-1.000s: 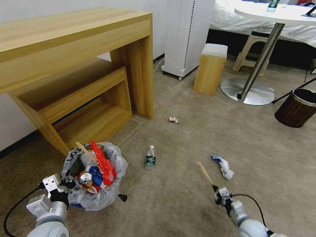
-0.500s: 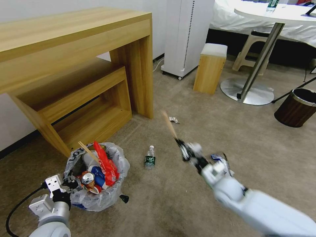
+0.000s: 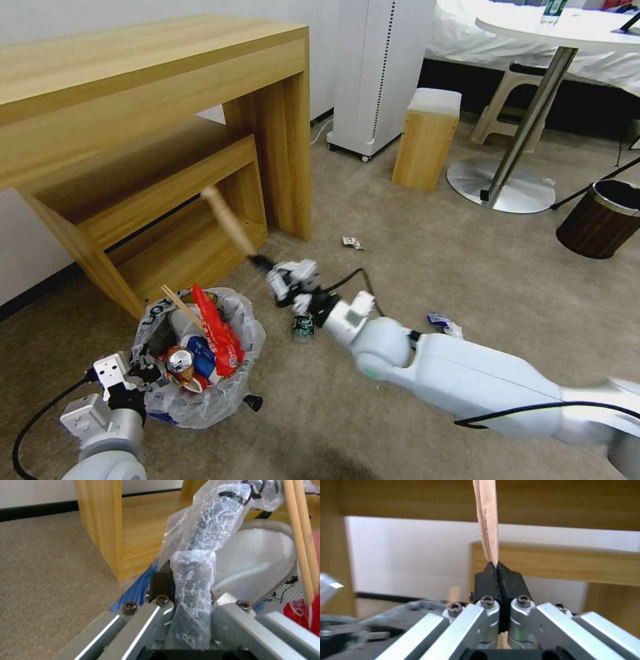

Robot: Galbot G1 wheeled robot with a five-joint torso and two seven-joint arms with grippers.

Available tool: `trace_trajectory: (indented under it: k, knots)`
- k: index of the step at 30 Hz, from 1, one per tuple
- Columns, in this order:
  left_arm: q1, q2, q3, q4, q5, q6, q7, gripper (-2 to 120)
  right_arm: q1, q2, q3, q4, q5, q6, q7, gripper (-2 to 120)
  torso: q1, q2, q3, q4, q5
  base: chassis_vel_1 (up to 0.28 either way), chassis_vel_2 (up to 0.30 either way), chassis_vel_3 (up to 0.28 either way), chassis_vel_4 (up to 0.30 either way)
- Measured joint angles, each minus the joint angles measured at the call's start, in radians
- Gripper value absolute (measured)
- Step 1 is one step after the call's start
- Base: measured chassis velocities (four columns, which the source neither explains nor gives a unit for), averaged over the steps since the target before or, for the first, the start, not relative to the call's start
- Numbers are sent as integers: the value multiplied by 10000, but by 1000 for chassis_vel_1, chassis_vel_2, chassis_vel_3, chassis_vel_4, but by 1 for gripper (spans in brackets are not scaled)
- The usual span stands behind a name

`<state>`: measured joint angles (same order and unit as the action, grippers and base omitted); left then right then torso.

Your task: Pick up the trash bin and place the garbage on the floor into it.

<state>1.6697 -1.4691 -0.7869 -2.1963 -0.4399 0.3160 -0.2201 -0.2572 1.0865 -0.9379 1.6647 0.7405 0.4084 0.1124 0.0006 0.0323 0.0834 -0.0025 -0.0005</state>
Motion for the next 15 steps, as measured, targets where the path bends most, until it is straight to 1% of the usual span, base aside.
trace_trajectory:
  k: [2,3,4,6,8,9,11,15]
  knots:
    - [36,-10,-3,-34,9,4,2,1,275,788,-470,-335,41,5,18,0,0,0,0,2,2,0,0,0,0]
    - [63,-12,-20,-54,11,6,7,1,446,1348,-746,-639,43,33,25,0,-1,0,-1,6,2,0,0,0,0]
    - [63,-12,-20,-54,11,6,7,1,446,1348,-746,-639,43,33,25,0,-1,0,-1,6,2,0,0,0,0]
    - [88,-16,-53,-81,12,6,8,1,591,1900,-1001,-989,27,35,41,0,0,0,-1,6,0,0,0,0,0]
    - [100,-21,-76,-120,5,6,8,1,639,2226,-1178,-1248,19,25,61,0,0,0,-1,4,1,0,0,0,0]
    - [100,-21,-76,-120,5,6,8,1,639,2226,-1178,-1248,19,25,61,0,0,0,-1,4,1,0,0,0,0]
    - [115,-20,-110,-169,-28,6,10,1,547,2538,-1412,-1754,-153,28,89,0,0,0,-2,1,2,0,0,0,0]
    - [128,8,-148,-209,-80,6,7,1,252,2697,-1544,-2285,-391,96,85,0,0,0,-1,1,3,0,0,0,0]
